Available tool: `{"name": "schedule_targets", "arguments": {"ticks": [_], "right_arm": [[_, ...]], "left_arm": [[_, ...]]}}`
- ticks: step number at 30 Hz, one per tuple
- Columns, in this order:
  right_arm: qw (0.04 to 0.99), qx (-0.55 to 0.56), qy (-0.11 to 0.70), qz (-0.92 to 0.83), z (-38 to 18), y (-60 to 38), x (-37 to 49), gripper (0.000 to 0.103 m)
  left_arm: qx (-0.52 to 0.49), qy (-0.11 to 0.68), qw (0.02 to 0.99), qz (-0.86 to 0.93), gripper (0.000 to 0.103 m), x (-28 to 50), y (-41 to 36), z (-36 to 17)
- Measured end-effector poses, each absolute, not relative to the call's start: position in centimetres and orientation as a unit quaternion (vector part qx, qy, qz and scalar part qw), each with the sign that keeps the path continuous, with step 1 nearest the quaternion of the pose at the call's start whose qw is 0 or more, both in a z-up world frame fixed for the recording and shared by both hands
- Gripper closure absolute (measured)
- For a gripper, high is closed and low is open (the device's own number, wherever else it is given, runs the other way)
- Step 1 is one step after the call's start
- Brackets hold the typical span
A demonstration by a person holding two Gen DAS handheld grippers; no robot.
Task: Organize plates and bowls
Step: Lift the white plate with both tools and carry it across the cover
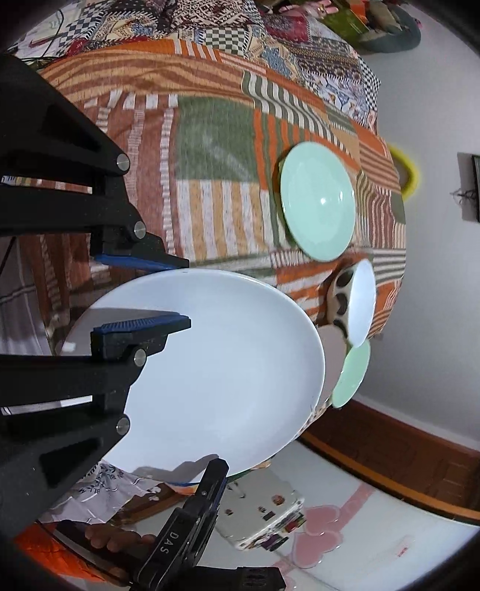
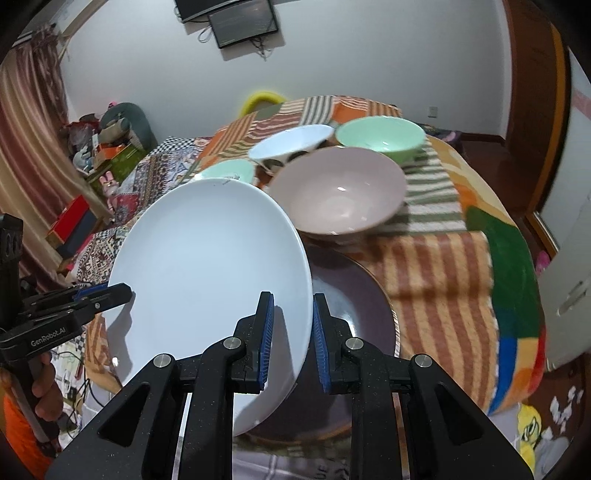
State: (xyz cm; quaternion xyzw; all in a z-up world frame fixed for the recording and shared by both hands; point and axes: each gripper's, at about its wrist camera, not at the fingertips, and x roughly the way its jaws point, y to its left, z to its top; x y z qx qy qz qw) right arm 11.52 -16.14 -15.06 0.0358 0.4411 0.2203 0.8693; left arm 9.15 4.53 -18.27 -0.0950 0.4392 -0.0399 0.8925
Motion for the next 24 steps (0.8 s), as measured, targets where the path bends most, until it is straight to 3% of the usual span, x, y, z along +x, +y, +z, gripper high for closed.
{"name": "schedule_targets", "arguments": {"ticks": [24], "right_arm": [[0.847, 0.075, 0.493, 0.184, -19.6, -20.3, 11.5, 0.084]], "left_arm": [[-0.074, 0.517, 0.851, -0.063, 0.081, 12.4, 1.0, -23.7]]}}
